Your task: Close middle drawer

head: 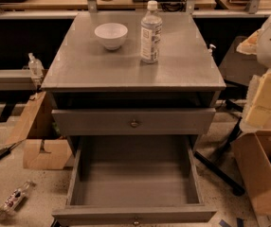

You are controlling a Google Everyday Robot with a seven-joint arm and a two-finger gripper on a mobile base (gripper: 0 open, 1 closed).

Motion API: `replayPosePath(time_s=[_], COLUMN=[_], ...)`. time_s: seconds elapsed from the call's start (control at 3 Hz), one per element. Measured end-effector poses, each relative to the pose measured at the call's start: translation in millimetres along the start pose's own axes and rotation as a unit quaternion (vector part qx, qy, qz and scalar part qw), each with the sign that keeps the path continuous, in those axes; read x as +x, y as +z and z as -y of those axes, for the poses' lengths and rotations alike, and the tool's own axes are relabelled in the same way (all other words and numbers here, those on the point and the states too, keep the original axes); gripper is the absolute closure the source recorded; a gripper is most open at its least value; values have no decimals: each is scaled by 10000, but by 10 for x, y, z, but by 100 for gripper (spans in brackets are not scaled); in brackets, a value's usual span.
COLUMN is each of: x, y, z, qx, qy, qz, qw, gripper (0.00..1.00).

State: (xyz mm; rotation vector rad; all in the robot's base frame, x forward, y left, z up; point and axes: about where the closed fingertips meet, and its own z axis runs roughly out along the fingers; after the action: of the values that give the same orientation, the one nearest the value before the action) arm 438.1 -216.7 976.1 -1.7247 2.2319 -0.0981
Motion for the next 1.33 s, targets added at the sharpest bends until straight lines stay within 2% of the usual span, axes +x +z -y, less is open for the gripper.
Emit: replayPosePath(time_s=[0.33,0.67,1.0,1.33], x=[2,81,352,625], y=[41,382,1078,2134], z=[-4,-176,-465,-796], qx=[33,-81,-271,-510], qy=[12,160,593,1079], qz=[68,360,601,820], qw=[10000,9992,9961,9895], gripper=[0,0,19,50])
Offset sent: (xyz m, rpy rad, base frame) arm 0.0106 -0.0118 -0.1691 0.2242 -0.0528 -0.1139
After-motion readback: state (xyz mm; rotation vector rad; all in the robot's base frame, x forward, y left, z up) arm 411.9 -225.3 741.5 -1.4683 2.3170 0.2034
